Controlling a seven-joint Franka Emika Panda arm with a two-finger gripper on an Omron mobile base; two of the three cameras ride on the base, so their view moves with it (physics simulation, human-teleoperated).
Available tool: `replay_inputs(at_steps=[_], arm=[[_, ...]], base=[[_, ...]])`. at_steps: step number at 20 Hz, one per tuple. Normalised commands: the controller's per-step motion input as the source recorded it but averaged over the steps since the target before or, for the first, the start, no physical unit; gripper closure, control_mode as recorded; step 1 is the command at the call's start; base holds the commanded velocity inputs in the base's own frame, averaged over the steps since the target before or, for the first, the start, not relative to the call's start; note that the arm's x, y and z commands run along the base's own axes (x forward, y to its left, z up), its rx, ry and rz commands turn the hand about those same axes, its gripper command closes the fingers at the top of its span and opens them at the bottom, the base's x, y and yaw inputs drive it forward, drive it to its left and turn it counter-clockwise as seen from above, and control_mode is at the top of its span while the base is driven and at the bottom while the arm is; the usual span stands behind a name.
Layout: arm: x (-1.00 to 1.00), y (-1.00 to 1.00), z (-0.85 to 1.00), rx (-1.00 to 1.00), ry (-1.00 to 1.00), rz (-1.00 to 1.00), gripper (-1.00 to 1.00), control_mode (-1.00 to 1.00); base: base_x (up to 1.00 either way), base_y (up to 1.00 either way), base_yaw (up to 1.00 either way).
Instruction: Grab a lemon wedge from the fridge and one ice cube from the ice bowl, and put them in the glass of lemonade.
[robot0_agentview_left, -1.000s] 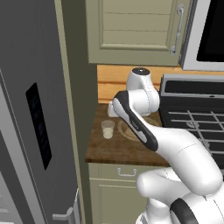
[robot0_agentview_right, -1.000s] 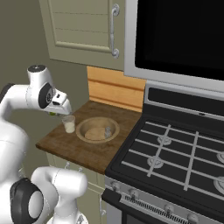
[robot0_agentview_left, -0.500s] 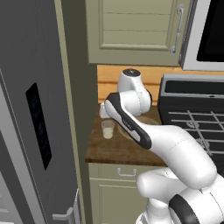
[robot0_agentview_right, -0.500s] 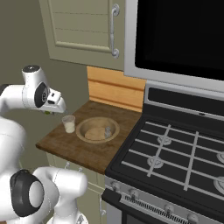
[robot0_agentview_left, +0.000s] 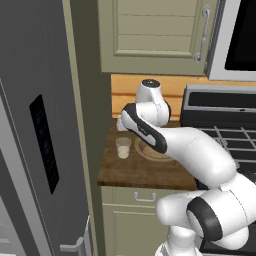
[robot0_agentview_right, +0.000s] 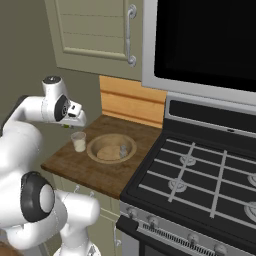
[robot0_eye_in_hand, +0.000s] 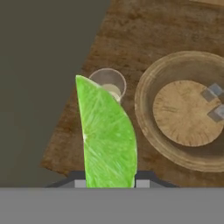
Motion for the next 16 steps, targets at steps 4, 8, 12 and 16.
replay_inputs(at_steps=[4, 8, 12, 16], arm=[[0.25, 0.00, -0.22, 0.00, 0.00, 0.00, 1.00, -1.00], [0.16, 0.00, -0.03, 0.00, 0.00, 0.00, 1.00, -1.00], [0.51, 0.02, -0.05, 0.00, 0.00, 0.00, 1.00, -1.00], [0.33, 0.09, 0.00, 0.00, 0.01, 0.00, 1.00, -1.00]], base=[[0.00, 0.00, 0.00], [0.00, 0.00, 0.00], [0.00, 0.00, 0.00], [0.00, 0.00, 0.00]])
